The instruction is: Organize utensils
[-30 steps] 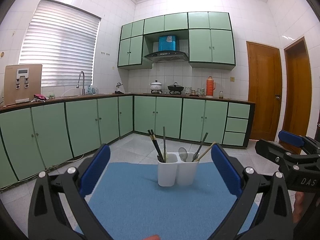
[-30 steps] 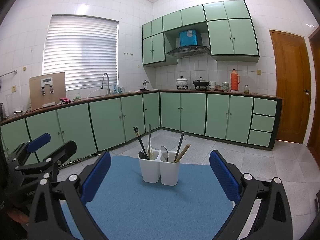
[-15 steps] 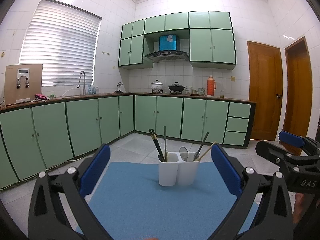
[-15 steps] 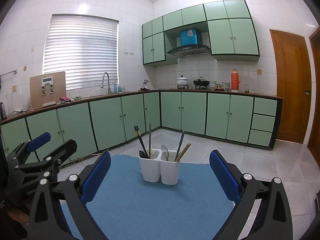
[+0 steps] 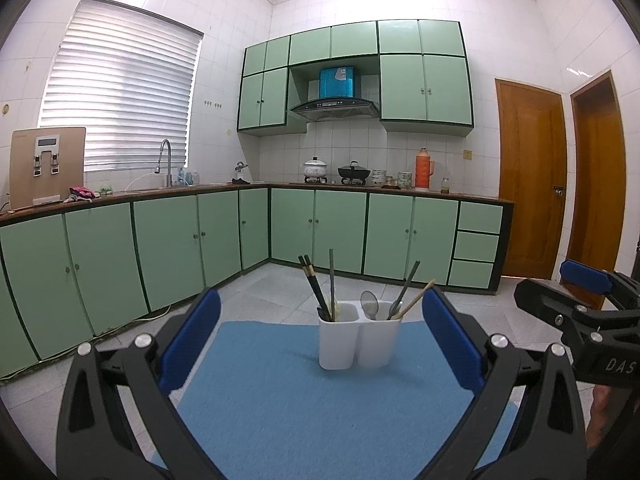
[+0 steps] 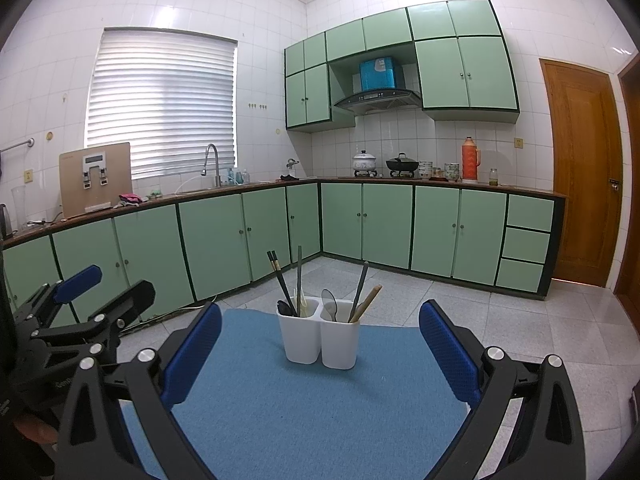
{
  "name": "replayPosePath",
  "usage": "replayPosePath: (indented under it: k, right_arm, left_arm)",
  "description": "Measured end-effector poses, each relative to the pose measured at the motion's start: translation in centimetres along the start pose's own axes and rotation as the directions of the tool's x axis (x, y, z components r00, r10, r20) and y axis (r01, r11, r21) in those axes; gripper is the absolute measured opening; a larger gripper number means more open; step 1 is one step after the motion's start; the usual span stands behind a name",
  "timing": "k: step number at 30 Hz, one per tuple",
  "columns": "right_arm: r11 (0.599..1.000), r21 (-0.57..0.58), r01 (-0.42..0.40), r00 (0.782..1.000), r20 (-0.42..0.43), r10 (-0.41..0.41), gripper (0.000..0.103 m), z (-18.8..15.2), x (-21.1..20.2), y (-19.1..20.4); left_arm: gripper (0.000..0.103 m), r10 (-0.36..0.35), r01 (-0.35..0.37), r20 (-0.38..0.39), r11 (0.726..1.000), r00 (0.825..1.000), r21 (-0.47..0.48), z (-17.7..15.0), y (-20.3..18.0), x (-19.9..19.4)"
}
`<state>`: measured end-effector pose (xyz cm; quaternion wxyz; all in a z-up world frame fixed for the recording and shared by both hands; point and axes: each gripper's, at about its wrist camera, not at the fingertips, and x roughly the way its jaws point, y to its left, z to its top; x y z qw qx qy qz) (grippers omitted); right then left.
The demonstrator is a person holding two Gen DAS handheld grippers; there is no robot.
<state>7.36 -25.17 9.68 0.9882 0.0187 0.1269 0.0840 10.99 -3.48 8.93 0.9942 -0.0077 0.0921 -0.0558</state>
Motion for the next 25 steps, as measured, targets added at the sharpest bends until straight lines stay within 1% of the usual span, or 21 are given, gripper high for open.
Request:
replayPosePath:
  k: [25]
  right_arm:
    - [1.0,-0.001,0.0,1.0,0.001,0.0,0.097,-0.06,-0.02,-0.06]
  left_arm:
    - [0.098,0.0,0.0,-0.004,1.0,1.0,-0.006,0.27,-0.22,0.26]
